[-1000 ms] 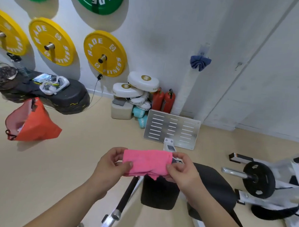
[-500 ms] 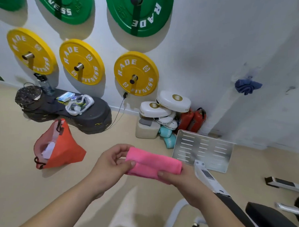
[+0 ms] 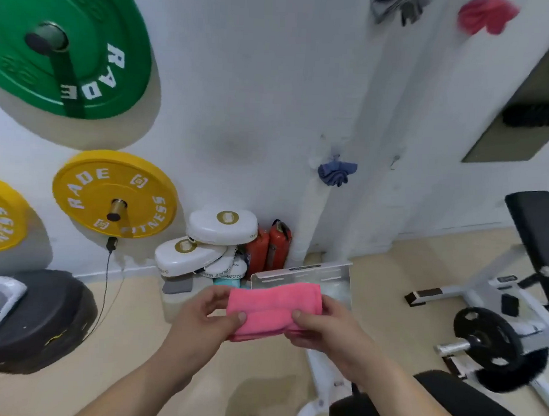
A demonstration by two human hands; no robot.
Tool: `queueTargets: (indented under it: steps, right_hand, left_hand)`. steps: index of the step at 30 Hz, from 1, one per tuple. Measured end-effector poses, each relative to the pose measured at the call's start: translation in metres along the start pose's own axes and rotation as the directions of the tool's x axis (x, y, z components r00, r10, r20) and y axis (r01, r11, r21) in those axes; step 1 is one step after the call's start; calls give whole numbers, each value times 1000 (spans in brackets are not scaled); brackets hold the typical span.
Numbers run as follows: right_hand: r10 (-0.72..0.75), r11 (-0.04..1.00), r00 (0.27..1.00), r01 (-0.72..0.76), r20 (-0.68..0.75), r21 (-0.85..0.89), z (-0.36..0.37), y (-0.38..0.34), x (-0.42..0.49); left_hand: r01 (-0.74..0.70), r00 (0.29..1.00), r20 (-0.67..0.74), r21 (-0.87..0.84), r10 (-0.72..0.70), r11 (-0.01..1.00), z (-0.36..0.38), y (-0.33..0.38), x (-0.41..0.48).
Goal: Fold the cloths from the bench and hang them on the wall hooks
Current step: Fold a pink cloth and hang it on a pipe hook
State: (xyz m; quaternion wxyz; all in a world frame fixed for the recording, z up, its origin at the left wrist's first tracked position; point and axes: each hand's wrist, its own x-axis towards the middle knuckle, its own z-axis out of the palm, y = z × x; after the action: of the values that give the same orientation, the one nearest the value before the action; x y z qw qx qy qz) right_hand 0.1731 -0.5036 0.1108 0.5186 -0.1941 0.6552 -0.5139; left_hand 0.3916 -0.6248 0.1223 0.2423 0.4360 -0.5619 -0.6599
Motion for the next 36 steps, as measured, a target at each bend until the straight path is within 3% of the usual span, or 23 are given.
queueTargets:
  steps: [8,16,20,26,33,36]
  right_hand:
    - [-78,991,996,72,-51,-109,-90,-115,111]
    - [-50,995,975,67,-217,69,-172,-187,213]
    - [-57,992,912,98,-406,81,-214,-222,259]
    - [-96,979,735,193,-671,71,-283,-259,304]
    - [-291,954,582,242,-760,-180,-374,-296,353]
    - [-314,949,605,197,-732,-245,-421,-301,387]
  left_hand:
    - [-49,996,78,47,46,998,70,86,149]
    - [-90,964,261,189,38,978,156,144,308]
    - [-202,932,348,273,99,941,207,173,394]
    - [-192,870,492,289,26,938,302,207,485]
    - [-249,860,506,303,66,920,420,230,550]
    - [-197,907,418,318,50,927,463,223,582]
